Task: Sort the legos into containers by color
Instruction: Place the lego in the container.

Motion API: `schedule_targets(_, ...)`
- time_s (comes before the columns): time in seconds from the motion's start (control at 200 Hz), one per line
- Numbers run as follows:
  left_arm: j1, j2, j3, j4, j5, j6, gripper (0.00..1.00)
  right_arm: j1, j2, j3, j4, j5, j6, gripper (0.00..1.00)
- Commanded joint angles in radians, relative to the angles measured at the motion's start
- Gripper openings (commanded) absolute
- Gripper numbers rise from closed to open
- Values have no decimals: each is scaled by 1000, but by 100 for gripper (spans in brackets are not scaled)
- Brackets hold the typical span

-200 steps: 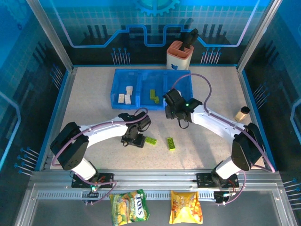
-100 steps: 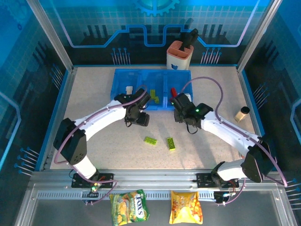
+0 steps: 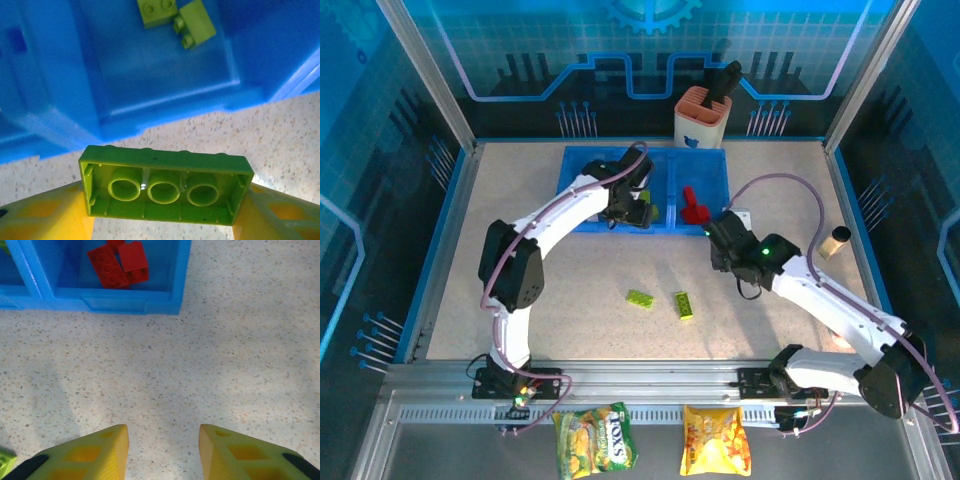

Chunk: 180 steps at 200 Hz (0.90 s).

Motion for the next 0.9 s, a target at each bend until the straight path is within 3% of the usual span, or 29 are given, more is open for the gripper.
schedule_targets(0.0,7,65,84,-49,40,7,65,-16,-40,-20,-59,45,39,43)
schedule_targets(0.345,22,235,241,-58,64,-85,65,-23,-113,-36,-121,67,56,43)
schedule_targets(0.895,34,293,219,-12,104,-152,70,-33,-180,-69,-156,72,58,43)
